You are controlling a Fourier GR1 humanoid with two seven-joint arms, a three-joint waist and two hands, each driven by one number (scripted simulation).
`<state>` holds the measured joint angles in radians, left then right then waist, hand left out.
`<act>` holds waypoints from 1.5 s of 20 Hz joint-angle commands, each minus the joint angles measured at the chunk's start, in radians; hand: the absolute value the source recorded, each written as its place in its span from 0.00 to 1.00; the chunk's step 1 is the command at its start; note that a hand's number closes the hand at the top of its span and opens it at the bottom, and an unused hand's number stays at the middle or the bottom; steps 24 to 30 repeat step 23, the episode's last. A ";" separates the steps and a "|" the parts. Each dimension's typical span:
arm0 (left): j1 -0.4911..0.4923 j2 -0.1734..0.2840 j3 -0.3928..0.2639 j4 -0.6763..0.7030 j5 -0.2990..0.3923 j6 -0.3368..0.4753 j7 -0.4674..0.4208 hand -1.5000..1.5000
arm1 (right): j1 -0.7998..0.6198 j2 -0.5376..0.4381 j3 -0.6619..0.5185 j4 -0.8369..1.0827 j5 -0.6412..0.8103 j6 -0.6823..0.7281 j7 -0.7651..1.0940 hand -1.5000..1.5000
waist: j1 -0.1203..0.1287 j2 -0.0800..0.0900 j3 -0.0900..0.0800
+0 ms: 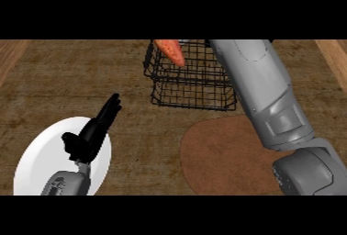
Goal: Pick the sweet potato from the cutting board and place it in the tiered basket
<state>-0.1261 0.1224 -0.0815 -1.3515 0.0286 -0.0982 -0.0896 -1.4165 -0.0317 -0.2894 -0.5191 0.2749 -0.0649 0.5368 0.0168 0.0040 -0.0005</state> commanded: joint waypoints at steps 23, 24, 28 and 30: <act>0.034 0.004 0.025 0.001 0.006 -0.015 -0.002 0.50 | 0.508 -0.635 -0.281 -0.364 -0.209 0.123 -0.238 0.00 | -0.035 -0.007 0.001; 0.034 0.004 0.025 0.001 0.006 -0.015 -0.002 0.50 | 0.508 -0.635 -0.281 -0.364 -0.209 0.123 -0.238 0.00 | -0.035 -0.007 0.001; 0.034 0.004 0.025 0.001 0.006 -0.015 -0.002 0.50 | 0.508 -0.635 -0.281 -0.364 -0.209 0.123 -0.238 0.00 | -0.035 -0.007 0.001; 0.034 0.004 0.025 0.001 0.006 -0.015 -0.002 0.50 | 0.508 -0.635 -0.281 -0.364 -0.209 0.123 -0.238 0.00 | -0.035 -0.007 0.001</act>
